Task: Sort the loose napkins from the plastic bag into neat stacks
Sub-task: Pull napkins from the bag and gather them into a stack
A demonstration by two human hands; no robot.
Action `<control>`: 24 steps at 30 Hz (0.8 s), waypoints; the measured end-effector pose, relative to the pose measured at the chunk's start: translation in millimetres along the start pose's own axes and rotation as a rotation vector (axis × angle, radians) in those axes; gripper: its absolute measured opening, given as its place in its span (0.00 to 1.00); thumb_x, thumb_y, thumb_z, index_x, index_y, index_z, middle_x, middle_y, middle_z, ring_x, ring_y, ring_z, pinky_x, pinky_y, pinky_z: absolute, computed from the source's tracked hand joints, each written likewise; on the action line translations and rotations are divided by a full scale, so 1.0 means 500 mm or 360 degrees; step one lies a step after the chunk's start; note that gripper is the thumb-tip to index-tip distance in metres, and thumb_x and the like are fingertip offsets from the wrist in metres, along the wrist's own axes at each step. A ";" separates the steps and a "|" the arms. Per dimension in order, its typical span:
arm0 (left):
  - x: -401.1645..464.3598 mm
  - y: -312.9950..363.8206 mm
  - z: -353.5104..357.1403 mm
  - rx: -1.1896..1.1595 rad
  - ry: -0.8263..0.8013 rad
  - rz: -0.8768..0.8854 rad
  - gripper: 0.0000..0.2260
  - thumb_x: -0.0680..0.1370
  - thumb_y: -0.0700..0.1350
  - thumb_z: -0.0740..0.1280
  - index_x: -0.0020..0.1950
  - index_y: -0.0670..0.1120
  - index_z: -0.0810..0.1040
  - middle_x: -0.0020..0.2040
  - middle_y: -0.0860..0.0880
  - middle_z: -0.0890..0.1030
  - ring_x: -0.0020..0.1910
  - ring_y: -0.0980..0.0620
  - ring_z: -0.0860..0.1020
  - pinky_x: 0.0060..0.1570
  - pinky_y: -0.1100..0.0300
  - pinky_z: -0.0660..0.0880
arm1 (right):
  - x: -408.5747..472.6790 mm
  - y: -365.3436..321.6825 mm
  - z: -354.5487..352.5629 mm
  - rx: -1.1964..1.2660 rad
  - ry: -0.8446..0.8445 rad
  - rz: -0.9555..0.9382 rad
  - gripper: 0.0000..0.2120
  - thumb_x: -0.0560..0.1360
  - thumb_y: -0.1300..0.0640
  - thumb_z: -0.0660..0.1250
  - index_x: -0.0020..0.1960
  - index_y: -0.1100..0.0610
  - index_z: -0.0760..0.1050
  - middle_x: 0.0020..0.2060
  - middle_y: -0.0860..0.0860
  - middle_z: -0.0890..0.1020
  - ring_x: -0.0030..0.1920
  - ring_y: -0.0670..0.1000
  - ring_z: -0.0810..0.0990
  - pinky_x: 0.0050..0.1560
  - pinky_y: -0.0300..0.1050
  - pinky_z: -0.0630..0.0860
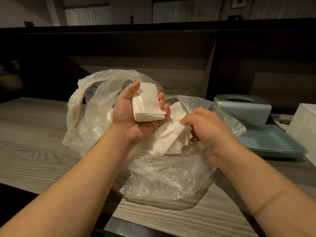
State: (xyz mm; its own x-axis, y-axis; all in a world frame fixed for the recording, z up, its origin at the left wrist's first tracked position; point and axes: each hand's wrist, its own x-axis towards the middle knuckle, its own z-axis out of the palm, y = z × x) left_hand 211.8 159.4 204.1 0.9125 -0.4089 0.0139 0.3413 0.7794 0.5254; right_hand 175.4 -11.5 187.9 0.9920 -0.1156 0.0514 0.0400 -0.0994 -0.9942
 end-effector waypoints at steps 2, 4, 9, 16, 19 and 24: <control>-0.001 0.000 0.001 -0.0010 0.0016 0.0015 0.20 0.77 0.54 0.68 0.57 0.37 0.76 0.47 0.41 0.79 0.39 0.47 0.77 0.44 0.52 0.79 | 0.005 -0.006 -0.009 0.0122 0.0149 0.0008 0.03 0.76 0.60 0.68 0.44 0.56 0.75 0.37 0.55 0.80 0.36 0.55 0.78 0.31 0.46 0.75; -0.001 -0.001 0.001 -0.0034 0.0020 0.0016 0.20 0.77 0.54 0.68 0.58 0.38 0.76 0.47 0.41 0.79 0.40 0.47 0.77 0.44 0.52 0.79 | 0.008 -0.010 -0.014 0.0205 0.0235 0.0033 0.04 0.79 0.57 0.66 0.48 0.57 0.75 0.42 0.58 0.82 0.40 0.58 0.82 0.29 0.50 0.80; -0.001 0.000 -0.001 -0.0036 0.0017 0.0010 0.21 0.78 0.55 0.67 0.59 0.38 0.76 0.47 0.42 0.79 0.40 0.46 0.78 0.45 0.51 0.79 | 0.001 -0.015 -0.016 -0.0014 -0.0110 -0.0077 0.10 0.79 0.59 0.63 0.59 0.55 0.76 0.43 0.50 0.83 0.39 0.47 0.84 0.38 0.48 0.84; 0.002 0.001 -0.004 -0.0004 0.0048 0.0026 0.21 0.78 0.55 0.68 0.59 0.37 0.76 0.48 0.41 0.79 0.40 0.45 0.79 0.46 0.49 0.78 | -0.001 0.012 -0.020 -0.1076 -0.0246 -0.0661 0.43 0.74 0.57 0.73 0.75 0.31 0.52 0.63 0.37 0.56 0.68 0.42 0.63 0.64 0.37 0.67; 0.002 0.000 -0.003 -0.0025 0.0051 0.0007 0.22 0.77 0.55 0.68 0.61 0.38 0.75 0.47 0.41 0.79 0.40 0.46 0.79 0.45 0.50 0.79 | -0.004 0.007 -0.028 -0.1518 -0.0238 -0.0802 0.40 0.68 0.51 0.76 0.70 0.30 0.57 0.65 0.39 0.52 0.72 0.49 0.55 0.70 0.50 0.69; 0.005 0.000 -0.006 -0.0034 0.0044 0.0000 0.23 0.77 0.54 0.68 0.63 0.39 0.74 0.48 0.42 0.78 0.40 0.46 0.78 0.45 0.51 0.80 | -0.005 0.008 -0.029 -0.1770 -0.0244 -0.0899 0.33 0.73 0.48 0.73 0.72 0.32 0.62 0.69 0.41 0.53 0.71 0.49 0.53 0.73 0.52 0.62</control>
State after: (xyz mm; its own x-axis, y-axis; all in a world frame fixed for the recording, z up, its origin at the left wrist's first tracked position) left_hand 214.7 159.7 201.5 0.9182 -0.3960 -0.0095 0.3457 0.7895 0.5072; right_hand 171.4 -25.9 185.0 0.8761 0.3229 0.3580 0.4142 -0.8841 -0.2163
